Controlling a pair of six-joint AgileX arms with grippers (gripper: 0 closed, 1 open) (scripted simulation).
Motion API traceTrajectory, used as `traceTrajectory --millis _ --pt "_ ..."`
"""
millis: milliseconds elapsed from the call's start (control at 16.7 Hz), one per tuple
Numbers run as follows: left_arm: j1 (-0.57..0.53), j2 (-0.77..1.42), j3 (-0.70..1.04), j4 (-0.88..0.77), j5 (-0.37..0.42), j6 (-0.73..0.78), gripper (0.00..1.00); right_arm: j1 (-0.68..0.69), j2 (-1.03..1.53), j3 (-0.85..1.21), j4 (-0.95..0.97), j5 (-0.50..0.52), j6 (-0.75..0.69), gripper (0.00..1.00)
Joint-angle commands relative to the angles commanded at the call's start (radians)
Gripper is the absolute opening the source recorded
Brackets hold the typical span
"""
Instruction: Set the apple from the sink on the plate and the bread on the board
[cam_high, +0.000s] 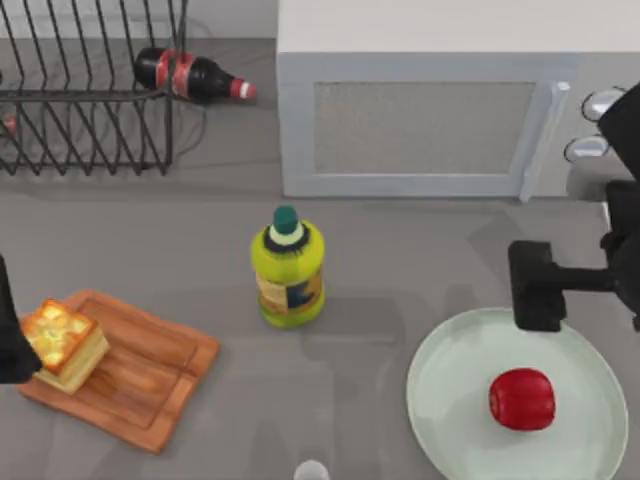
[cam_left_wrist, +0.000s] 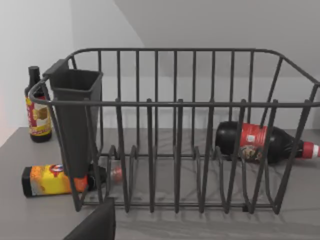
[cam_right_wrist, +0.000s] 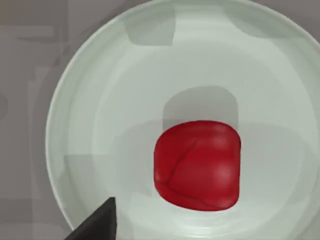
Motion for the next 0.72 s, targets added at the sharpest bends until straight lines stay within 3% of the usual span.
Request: traceTrajectory --millis 720 --pt "0.0 0.0 0.0 0.0 0.0 0.0 1.0 -0.389 -1.075 -0.8 0.77 0.0 -0.396 1.0"
